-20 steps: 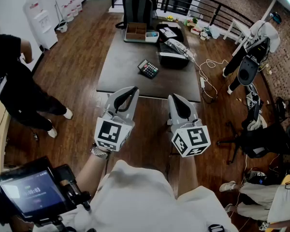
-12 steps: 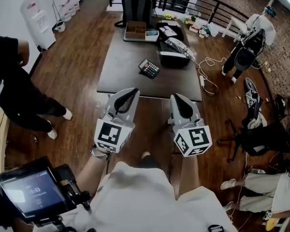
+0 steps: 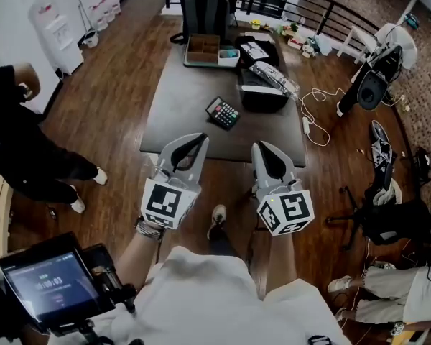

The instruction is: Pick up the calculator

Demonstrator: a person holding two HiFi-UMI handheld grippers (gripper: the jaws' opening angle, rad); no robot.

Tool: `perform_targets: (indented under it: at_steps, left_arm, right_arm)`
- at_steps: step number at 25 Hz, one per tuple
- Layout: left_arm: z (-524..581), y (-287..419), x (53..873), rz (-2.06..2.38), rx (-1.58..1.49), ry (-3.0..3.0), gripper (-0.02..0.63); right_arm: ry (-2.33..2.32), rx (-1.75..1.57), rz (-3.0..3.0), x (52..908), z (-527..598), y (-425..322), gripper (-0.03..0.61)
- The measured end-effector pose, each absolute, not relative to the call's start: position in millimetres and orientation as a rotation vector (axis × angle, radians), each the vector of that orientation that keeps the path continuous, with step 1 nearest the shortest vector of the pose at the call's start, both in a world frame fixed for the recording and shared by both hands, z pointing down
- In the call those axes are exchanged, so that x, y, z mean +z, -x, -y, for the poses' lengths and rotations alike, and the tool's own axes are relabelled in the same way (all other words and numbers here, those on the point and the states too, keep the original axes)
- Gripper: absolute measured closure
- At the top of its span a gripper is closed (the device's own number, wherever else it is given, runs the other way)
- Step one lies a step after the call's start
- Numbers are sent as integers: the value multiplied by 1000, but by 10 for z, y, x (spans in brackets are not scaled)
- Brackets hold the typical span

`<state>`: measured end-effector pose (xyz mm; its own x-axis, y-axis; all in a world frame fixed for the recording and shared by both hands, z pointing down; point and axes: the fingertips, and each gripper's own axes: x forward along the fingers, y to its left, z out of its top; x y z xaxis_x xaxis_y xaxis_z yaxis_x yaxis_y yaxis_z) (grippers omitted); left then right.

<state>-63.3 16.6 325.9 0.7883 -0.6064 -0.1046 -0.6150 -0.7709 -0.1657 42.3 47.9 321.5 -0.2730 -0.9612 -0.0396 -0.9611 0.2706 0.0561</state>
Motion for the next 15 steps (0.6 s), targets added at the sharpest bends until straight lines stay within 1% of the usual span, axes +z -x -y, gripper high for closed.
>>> perform_targets:
  at_steps: [4, 9, 15]
  left_arm:
    - [214, 352, 3200, -964, 69, 2774, 607]
    - [742, 41, 3168, -1077, 1, 2709, 607]
    - [1235, -263, 3158, -1117, 6, 2740, 610]
  right_arm:
    - [-1881, -151, 2437, 3190, -70, -677, 577]
    - [-1861, -92, 2499, 3166, 446, -994, 577]
    - [-1823, -77, 2524, 3128, 968, -1301, 577]
